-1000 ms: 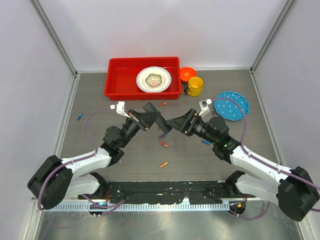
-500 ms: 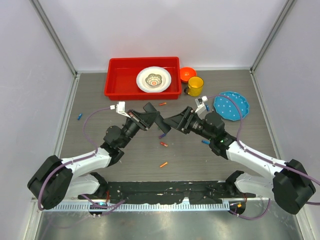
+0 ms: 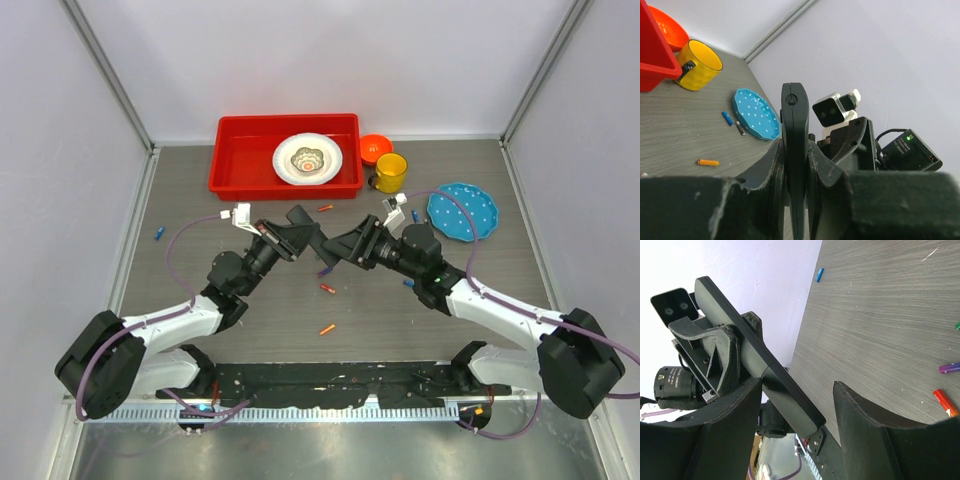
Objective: Load the batteries into the remote control
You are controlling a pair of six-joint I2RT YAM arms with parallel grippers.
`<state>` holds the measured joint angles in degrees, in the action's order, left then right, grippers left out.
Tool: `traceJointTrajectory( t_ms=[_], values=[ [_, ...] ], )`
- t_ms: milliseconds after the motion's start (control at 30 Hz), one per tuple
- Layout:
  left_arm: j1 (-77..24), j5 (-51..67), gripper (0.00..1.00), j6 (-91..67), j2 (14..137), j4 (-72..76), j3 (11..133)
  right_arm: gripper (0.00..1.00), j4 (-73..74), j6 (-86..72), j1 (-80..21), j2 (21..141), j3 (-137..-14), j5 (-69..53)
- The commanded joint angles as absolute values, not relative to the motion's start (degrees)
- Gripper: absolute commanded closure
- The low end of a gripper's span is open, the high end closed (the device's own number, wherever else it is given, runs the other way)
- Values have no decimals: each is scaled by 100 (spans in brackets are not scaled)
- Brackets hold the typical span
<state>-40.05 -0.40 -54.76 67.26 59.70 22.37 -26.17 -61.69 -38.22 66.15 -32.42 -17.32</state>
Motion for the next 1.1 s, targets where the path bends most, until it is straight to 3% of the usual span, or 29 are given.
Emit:
traceJointTrajectory(
  t_ms=[0,233,533,700,767,900,1067],
  values=[
    [-3999,-158,100,-5291,6645,6214,2408,36,-2944,-6196,-3911,6697,-3559,-1889],
    [-3999,-158,100,-5291,6618,6223,2408,38,-2980,-6205,-3946,6759,-3542,-1890],
    [-3999,-193,100,-5309,6566,6223,2391,51,-3015,-6231,-3946,6724,-3463,-1881],
    [-3999,-211,100,-5309,6565,6223,2391,51,-3015,-6231,-3946,6706,-3428,-1881],
    [-3999,-211,100,-5317,6565,6223,2382,48,-3015,-6240,-3946,6689,-3419,-1881],
    [-3999,-202,100,-5387,6583,6240,2347,29,-2945,-6240,-3938,6636,-3471,-1811],
    [-3999,-272,100,-5475,6601,6302,2285,21,-2717,-6153,-3946,6522,-3612,-1732]
  ],
)
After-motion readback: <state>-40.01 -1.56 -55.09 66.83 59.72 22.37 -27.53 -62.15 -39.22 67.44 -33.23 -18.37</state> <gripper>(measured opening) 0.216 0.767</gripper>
